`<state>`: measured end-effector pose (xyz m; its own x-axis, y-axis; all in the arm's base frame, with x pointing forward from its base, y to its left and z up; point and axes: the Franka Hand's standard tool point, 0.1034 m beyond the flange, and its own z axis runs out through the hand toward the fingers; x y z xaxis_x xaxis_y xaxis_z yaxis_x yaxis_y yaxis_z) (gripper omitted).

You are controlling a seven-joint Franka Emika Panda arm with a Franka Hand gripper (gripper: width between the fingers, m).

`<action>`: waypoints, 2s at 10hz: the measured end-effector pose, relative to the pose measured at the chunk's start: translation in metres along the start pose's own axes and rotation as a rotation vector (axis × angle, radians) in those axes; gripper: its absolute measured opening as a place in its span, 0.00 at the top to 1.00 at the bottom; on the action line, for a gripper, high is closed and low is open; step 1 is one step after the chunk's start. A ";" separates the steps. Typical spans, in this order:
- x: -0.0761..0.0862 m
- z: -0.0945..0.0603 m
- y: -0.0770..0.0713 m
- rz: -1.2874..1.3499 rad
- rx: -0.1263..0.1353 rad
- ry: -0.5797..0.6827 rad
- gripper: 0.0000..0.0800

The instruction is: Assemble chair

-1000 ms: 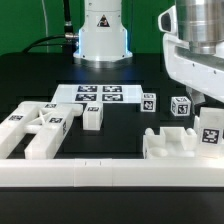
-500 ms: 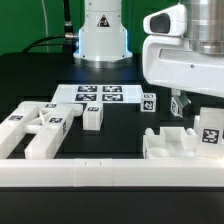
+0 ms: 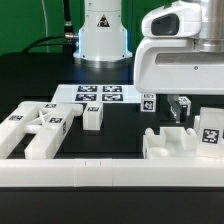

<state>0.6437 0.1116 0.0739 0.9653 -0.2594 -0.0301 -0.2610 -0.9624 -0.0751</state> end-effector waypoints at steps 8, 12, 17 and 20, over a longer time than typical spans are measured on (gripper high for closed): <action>0.001 0.000 0.000 0.229 0.009 0.007 0.64; 0.001 0.000 -0.001 0.618 0.013 0.011 0.64; 0.004 0.001 -0.002 1.072 0.048 0.021 0.64; 0.005 0.001 -0.003 1.346 0.075 0.005 0.64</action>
Offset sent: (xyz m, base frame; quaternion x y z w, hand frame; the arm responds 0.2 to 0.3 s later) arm 0.0000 0.0000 0.0000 0.0000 0.0000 0.0650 0.9979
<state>0.6487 0.1130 0.0731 -0.0389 -0.9921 -0.1195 -0.9980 0.0445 -0.0447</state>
